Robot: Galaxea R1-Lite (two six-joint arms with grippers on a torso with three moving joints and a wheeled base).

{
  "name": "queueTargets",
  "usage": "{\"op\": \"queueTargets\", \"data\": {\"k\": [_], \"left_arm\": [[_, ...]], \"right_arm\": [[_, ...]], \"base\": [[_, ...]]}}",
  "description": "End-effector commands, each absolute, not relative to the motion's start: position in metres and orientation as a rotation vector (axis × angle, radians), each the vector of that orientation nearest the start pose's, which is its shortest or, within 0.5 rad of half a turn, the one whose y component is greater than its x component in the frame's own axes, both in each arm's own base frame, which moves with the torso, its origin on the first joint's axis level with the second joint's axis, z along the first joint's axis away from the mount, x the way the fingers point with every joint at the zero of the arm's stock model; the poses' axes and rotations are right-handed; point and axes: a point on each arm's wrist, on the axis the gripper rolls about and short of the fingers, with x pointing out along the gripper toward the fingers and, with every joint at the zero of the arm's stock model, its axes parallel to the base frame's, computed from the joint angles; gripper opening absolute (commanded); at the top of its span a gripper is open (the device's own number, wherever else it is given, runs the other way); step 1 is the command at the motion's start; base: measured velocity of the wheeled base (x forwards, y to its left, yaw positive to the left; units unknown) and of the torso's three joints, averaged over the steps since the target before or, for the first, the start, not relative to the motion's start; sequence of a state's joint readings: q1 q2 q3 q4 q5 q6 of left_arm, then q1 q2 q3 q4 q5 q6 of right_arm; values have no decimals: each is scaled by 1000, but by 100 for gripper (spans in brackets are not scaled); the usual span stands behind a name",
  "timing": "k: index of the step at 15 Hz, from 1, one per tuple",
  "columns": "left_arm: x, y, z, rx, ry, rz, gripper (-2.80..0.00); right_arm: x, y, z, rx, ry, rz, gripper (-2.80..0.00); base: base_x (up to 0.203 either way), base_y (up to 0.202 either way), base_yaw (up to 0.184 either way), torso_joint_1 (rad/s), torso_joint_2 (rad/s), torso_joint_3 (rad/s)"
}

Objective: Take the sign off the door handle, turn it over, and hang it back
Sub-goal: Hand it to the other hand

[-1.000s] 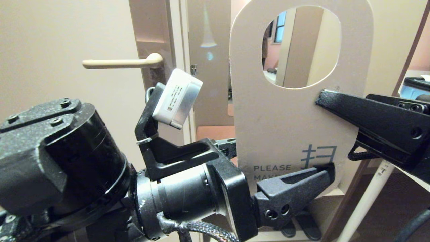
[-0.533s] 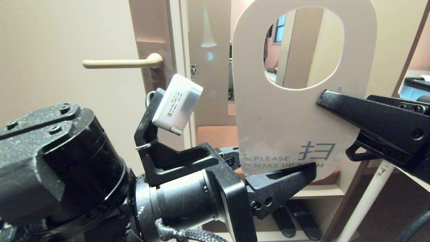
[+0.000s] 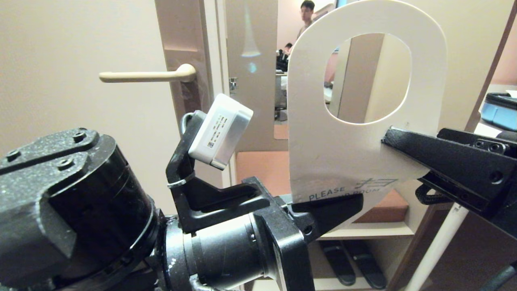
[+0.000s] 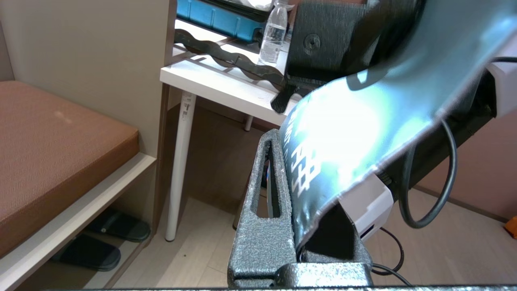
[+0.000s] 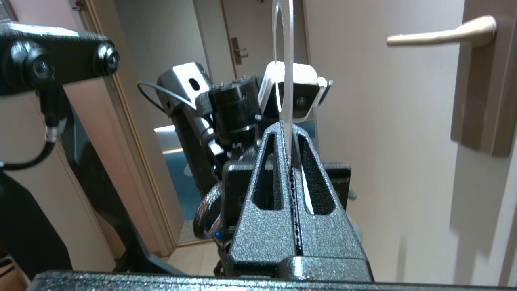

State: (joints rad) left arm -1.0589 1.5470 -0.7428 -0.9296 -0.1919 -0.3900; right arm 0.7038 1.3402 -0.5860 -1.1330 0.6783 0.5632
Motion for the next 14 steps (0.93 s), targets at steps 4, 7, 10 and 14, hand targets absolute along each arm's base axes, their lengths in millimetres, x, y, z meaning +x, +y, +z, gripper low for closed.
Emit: {"op": "queueTargets", "data": {"k": [4,7,10,14], "left_arm": [[127,-237,241,-402,112,-1263,-280],[127,-236,241,-402,112,-1263,-280],[127,-235,241,-403,113,-1263,-280],[126,-235,241,-403,113,-1263,-280]], "right_arm": [[145,141,256,469,19,1438,-280],[147,140,254,466,18,1422,0],[151,137,253,471,14,1376,0],[156,132,252,470,9,1338,0]], "base": [[0,0,0,0,0,0],[0,0,0,0,0,0],[0,0,0,0,0,0],[0,0,0,0,0,0]]}}
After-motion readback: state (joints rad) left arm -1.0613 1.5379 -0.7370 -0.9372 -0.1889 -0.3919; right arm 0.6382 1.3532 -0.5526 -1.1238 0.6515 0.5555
